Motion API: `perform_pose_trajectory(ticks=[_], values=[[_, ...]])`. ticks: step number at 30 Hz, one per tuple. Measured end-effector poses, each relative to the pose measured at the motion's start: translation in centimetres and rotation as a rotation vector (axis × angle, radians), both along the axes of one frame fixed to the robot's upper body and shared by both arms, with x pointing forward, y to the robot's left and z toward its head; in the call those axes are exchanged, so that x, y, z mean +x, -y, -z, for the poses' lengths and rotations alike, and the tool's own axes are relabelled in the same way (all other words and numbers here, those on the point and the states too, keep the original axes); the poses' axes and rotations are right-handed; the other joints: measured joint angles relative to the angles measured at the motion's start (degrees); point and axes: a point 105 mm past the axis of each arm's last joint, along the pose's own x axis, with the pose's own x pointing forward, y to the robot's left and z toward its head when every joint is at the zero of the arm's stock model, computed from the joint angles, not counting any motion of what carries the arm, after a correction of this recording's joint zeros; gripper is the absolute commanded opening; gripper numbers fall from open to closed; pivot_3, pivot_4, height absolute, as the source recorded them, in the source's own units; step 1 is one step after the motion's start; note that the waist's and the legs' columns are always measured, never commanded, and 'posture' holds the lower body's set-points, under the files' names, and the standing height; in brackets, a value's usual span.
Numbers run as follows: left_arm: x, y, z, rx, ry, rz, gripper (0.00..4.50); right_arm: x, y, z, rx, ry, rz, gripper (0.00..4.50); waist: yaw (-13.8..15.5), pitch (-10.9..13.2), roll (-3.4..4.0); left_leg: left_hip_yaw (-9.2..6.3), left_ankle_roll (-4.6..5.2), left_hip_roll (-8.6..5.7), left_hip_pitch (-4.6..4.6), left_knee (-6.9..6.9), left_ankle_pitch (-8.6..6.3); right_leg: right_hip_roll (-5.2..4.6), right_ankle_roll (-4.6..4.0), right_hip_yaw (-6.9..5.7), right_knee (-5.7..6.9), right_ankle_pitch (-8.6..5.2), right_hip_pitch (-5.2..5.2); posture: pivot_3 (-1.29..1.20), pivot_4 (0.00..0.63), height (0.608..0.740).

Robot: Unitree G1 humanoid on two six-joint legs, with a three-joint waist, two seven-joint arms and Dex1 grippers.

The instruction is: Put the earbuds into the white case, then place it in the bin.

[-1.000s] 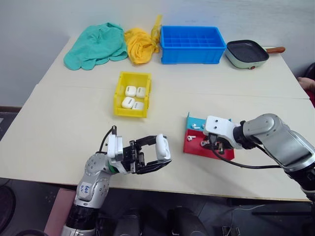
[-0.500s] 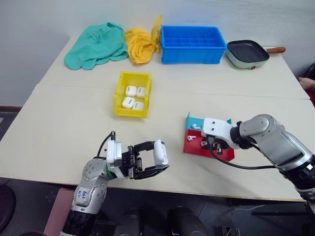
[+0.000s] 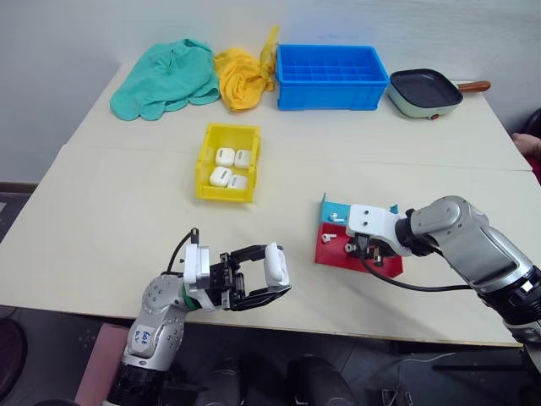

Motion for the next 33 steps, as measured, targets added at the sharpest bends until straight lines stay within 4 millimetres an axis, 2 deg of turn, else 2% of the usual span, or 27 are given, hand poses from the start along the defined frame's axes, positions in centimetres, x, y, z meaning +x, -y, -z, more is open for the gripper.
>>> perform_pose_trajectory(ticks=[9,12,18,23,25,27,29,33], values=[[0.0,-0.1,0.0,0.004,0.001,-0.001,2.82,0.0,0.0,0.0,0.004,-0.003,0.0,1.36,-0.04,0.0,0.0,0.0,0.0,0.0,0.01,0.0,0.0,0.0,0.0,0.0,0.0,0.0,0.01,0.0,0.15,0.74],[0.1,0.0,-0.1,0.003,0.007,-0.001,2.82,0.1,-0.2,0.0,0.006,0.006,-0.013,0.47,-0.09,0.0,0.0,0.0,0.01,0.0,0.01,0.0,0.0,0.0,0.0,0.0,0.0,0.0,0.01,0.0,0.15,0.74],[0.2,0.1,-0.5,0.0,0.026,-0.003,2.82,0.3,-0.2,0.0,0.01,0.02,-0.011,0.45,-0.03,0.0,0.0,0.0,0.0,0.0,0.01,0.01,0.0,0.0,0.0,0.0,0.0,0.0,0.01,0.0,0.15,0.74],[0.2,0.4,-1.1,-0.013,0.047,0.026,2.82,-0.4,1.0,-0.4,0.101,0.005,0.026,0.45,0.19,0.0,0.0,-0.02,-0.01,-0.01,-0.04,0.01,0.01,0.0,0.0,-0.03,-0.02,0.0,0.01,0.0,0.15,0.74],[0.4,0.6,-1.7,-0.033,0.041,0.055,2.82,-0.8,1.0,-2.1,0.217,0.036,-0.012,0.45,0.19,0.0,-0.01,-0.03,-0.01,-0.02,-0.07,0.02,0.01,0.0,0.0,-0.04,-0.05,0.0,0.01,0.0,0.15,0.74],[0.4,0.8,-1.9,-0.04,0.039,0.081,2.82,-1.4,0.5,-4.5,0.358,0.126,-0.102,0.45,0.13,0.01,-0.02,-0.04,-0.01,-0.02,-0.06,0.01,0.01,0.03,0.0,-0.07,-0.06,0.0,0.04,0.0,0.15,0.74],[0.5,1.3,-2.5,-0.063,0.06,0.104,2.82,-2.8,-0.4,-7.4,0.574,0.224,-0.2,0.45,0.07,0.02,-0.03,-0.04,-0.04,0.0,-0.06,0.01,0.02,0.07,0.01,-0.07,-0.04,0.0,0.05,0.0,0.15,0.74],[0.5,2.1,-3.1,-0.108,0.068,0.173,2.82,-5.2,-1.2,-12.0,0.994,0.347,-0.257,0.45,0.06,0.02,-0.04,-0.04,-0.07,0.01,-0.03,0.04,0.05,0.07,0.01,-0.07,0.04,0.01,0.06,0.0,0.15,0.74]])
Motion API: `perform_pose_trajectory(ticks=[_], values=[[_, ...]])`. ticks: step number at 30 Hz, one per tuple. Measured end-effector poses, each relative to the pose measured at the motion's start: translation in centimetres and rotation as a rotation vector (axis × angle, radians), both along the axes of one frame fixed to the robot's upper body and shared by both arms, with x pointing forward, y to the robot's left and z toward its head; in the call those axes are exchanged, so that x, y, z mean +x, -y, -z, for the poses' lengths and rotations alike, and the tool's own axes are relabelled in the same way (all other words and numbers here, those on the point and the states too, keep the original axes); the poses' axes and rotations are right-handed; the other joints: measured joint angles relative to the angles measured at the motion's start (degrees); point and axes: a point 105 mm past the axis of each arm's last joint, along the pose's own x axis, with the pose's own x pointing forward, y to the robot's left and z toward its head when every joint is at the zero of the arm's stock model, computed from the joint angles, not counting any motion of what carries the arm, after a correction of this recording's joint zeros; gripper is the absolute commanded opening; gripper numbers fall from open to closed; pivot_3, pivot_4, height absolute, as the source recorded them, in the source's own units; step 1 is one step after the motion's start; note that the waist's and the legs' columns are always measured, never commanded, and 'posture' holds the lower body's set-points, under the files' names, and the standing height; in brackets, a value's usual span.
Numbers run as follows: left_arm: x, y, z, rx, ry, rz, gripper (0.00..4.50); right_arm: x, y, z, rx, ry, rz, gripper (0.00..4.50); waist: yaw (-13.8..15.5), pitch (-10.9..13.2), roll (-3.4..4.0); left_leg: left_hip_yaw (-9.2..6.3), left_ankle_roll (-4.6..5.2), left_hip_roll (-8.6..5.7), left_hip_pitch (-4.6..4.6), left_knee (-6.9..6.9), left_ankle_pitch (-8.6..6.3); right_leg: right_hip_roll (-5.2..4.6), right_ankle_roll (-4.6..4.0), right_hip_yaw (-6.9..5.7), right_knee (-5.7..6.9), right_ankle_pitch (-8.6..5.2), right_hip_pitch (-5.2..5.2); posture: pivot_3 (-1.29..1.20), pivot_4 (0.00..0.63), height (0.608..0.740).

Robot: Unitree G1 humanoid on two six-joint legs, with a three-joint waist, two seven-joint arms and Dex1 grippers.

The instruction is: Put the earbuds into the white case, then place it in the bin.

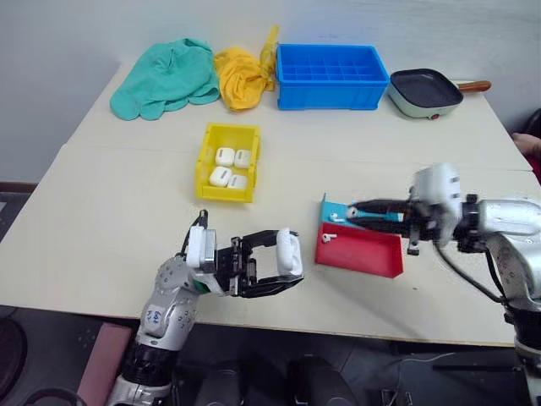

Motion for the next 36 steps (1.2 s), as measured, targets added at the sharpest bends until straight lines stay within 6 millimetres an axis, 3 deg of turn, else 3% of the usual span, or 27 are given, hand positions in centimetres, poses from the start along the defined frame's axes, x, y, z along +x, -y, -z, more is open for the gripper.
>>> perform_pose_trajectory(ticks=[6,10,21,36], values=[[0.9,1.3,-2.0,-0.096,-0.031,0.097,2.82,-1.9,-1.8,-1.7,0.294,0.003,-0.045,0.45,-0.13,0.0,0.0,0.0,0.01,-0.02,0.0,0.02,0.01,0.0,0.01,0.04,-0.01,0.01,0.02,0.0,0.15,0.74],[1.2,2.2,-3.5,-0.177,-0.034,0.137,2.82,-3.1,-4.0,-2.1,0.381,0.043,-0.147,0.45,0.0,0.0,0.0,0.0,-0.03,-0.02,0.02,-0.04,0.03,0.01,0.01,0.03,0.01,0.01,0.0,0.0,0.15,0.74],[1.5,2.0,-4.0,-0.221,-0.058,0.12,2.82,-4.1,-5.8,-1.1,0.379,0.105,-0.199,0.45,0.0,0.0,0.0,-0.01,-0.03,-0.02,0.02,-0.02,0.03,0.0,0.04,0.04,-0.01,0.02,0.0,0.0,0.15,0.74],[1.3,2.3,-3.7,-0.2,-0.056,0.129,2.82,-4.2,-5.8,0.6,0.398,0.136,-0.197,0.45,-0.04,0.0,0.0,-0.01,-0.02,-0.02,0.02,-0.03,0.03,0.0,0.04,0.05,-0.03,0.02,0.0,0.0,0.15,0.74]])
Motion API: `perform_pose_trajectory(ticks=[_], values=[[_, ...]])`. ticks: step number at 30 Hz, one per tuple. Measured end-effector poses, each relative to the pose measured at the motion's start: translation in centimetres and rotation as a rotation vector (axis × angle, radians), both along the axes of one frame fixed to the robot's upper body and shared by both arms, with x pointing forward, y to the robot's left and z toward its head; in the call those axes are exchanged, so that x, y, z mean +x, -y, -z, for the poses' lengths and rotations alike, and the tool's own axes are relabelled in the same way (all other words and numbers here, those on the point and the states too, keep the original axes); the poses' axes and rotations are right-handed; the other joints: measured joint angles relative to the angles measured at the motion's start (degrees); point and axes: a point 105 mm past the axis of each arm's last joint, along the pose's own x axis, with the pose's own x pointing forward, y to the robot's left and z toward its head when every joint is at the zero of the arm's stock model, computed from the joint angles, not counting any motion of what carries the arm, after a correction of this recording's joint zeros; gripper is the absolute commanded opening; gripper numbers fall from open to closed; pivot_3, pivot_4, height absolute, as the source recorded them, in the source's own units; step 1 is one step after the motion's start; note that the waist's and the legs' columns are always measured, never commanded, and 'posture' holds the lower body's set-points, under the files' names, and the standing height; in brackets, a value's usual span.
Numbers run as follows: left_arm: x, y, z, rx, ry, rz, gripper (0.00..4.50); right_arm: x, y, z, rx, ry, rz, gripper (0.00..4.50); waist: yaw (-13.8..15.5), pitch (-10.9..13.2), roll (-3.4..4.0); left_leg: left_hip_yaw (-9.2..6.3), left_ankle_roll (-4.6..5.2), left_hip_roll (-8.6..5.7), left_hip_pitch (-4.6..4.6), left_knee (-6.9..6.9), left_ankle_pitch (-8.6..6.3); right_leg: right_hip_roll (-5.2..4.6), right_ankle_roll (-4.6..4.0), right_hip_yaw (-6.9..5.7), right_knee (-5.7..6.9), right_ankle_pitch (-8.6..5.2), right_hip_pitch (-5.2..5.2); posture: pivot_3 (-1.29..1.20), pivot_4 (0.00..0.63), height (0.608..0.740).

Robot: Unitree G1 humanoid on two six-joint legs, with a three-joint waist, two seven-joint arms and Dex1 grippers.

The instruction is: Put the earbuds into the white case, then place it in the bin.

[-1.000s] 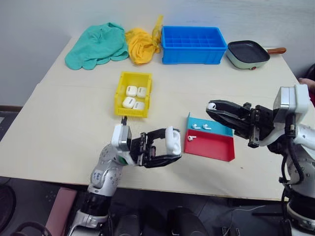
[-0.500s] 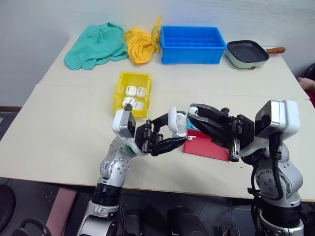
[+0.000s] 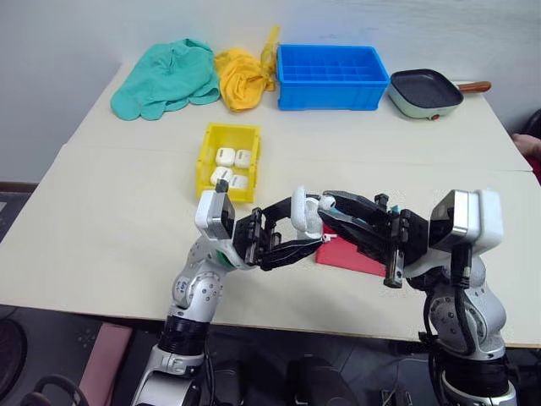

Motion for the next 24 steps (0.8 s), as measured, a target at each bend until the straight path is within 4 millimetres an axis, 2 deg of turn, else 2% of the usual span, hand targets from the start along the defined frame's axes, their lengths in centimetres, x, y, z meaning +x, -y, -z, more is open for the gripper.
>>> perform_pose_trajectory(ticks=[9,24], values=[[-0.2,0.2,0.4,0.018,0.002,0.002,2.82,0.2,-0.9,0.5,0.003,0.012,-0.023,0.45,0.04,0.0,0.0,0.0,0.0,0.0,0.01,0.0,0.0,0.0,0.0,0.0,0.01,0.0,0.0,0.0,0.15,0.74],[-0.1,0.0,0.1,-0.017,0.021,-0.023,2.82,0.9,-1.8,-0.4,-0.021,0.027,-0.048,0.45,0.04,0.0,0.0,-0.01,0.0,0.0,0.01,-0.01,0.0,-0.01,0.0,-0.01,0.0,0.0,0.0,0.0,0.15,0.74]])
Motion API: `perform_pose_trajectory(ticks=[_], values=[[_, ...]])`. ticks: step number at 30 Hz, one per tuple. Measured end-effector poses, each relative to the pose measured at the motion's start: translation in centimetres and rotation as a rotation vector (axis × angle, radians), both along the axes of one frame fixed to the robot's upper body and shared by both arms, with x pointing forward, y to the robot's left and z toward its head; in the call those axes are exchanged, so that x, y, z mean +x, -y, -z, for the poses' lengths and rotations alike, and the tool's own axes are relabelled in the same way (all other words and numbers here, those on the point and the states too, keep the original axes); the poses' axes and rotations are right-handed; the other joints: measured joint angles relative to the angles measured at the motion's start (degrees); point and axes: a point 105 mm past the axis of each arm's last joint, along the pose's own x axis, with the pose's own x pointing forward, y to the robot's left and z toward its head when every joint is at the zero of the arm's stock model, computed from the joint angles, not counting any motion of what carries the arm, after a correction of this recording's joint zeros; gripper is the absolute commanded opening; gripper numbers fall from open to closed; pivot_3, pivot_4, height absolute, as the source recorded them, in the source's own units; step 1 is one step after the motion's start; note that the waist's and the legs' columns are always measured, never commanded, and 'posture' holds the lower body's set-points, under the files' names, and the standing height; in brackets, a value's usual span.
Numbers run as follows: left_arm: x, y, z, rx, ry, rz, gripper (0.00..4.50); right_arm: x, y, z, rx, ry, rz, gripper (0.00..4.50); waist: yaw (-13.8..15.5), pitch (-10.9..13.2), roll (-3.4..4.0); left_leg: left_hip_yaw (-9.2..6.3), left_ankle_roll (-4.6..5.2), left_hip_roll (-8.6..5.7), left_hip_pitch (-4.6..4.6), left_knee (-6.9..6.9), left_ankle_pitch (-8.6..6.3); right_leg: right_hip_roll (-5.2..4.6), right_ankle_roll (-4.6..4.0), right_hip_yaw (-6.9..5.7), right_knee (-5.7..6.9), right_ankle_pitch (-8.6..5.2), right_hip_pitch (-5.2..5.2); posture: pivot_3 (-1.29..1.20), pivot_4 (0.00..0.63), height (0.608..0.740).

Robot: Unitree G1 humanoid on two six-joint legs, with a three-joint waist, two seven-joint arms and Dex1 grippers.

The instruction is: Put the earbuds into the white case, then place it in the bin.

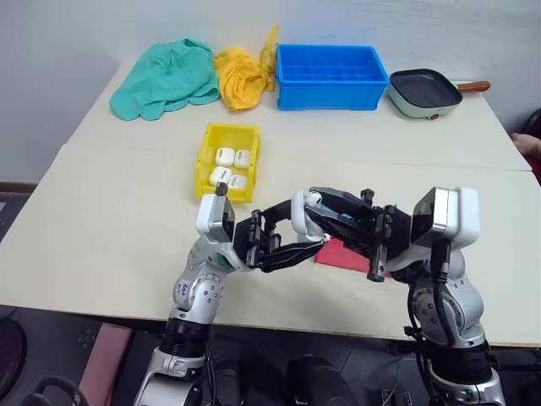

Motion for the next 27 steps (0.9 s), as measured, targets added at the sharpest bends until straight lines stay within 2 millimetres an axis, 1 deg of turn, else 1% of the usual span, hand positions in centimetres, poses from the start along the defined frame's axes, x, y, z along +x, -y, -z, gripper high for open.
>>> perform_pose_trajectory(ticks=[6,9,10,12,18,20,21,23,25,26,27], values=[[0.1,0.0,0.0,-0.003,0.0,-0.009,2.82,0.2,0.0,-0.1,-0.028,-0.029,-0.019,0.45,0.0,0.0,0.0,0.0,0.0,0.0,0.0,-0.01,0.0,0.0,0.0,0.0,-0.01,0.0,0.0,0.0,0.15,0.74],[0.1,0.0,0.0,-0.006,0.003,-0.01,2.82,0.3,0.1,-0.1,-0.029,-0.071,-0.042,0.45,-0.01,0.0,0.0,0.0,0.01,0.0,0.0,0.0,0.0,0.0,0.0,0.0,-0.01,0.0,0.0,0.0,0.15,0.74],[0.1,0.1,0.0,-0.007,0.004,-0.009,2.82,0.3,0.1,-0.1,-0.031,-0.088,-0.051,1.17,0.0,0.0,0.0,0.0,0.01,0.0,0.0,0.0,-0.01,-0.01,0.0,0.0,-0.01,0.0,0.0,0.0,0.15,0.74],[0.0,0.2,0.0,-0.005,0.01,-0.007,2.82,0.5,0.4,-0.2,-0.04,-0.104,-0.051,1.73,0.02,0.01,-0.01,0.0,0.02,0.0,-0.01,-0.01,-0.01,-0.01,0.0,0.0,-0.02,0.0,0.0,0.0,0.15,0.74],[-0.3,0.6,-0.5,-0.015,0.043,0.008,2.82,0.8,1.2,-0.9,-0.029,-0.125,-0.039,3.7,0.02,0.01,-0.02,0.0,0.02,0.0,-0.01,-0.01,-0.01,0.0,0.0,0.0,-0.04,0.0,0.0,0.0,0.15,0.74],[-0.2,0.6,-0.7,-0.023,0.05,0.002,2.82,0.7,1.7,-1.2,-0.044,-0.124,-0.031,4.28,0.03,0.01,-0.01,0.0,0.03,0.0,-0.01,-0.02,-0.01,-0.01,0.0,0.0,-0.05,0.0,0.01,0.0,0.15,0.74],[-0.2,0.6,-0.8,-0.031,0.052,-0.003,2.82,0.6,2.0,-1.2,-0.059,-0.13,-0.023,4.47,0.05,0.01,-0.02,0.0,0.04,0.0,-0.02,-0.04,-0.02,0.0,0.0,-0.01,-0.06,0.0,0.01,0.0,0.15,0.74],[-0.2,0.5,-0.9,-0.041,0.058,-0.01,2.82,0.7,3.0,-1.0,-0.077,-0.165,0.012,4.47,0.1,0.02,-0.03,0.0,0.04,0.0,-0.04,-0.06,-0.02,0.0,0.0,-0.01,-0.09,0.0,0.01,0.0,0.15,0.74],[-0.2,0.2,-0.8,-0.035,0.068,-0.022,2.82,0.9,4.8,-1.0,-0.084,-0.214,0.088,4.47,0.34,0.02,-0.03,0.0,0.04,0.0,-0.08,-0.05,-0.02,0.0,0.0,-0.02,-0.15,0.0,0.01,0.0,0.15,0.74],[-0.1,0.0,-0.5,-0.02,0.069,-0.027,2.82,0.7,6.0,-1.2,-0.091,-0.232,0.131,4.47,0.49,0.02,-0.03,0.0,0.05,-0.01,-0.11,-0.07,-0.03,0.0,0.0,-0.02,-0.21,0.0,0.01,0.0,0.15,0.74],[-0.1,-0.3,-0.2,-0.017,0.065,-0.037,2.82,0.6,6.6,-1.3,-0.103,-0.24,0.16,4.47,0.51,0.02,-0.03,0.0,0.06,-0.02,-0.11,-0.08,-0.04,0.0,0.0,-0.02,-0.22,0.0,0.01,0.0,0.15,0.74]])
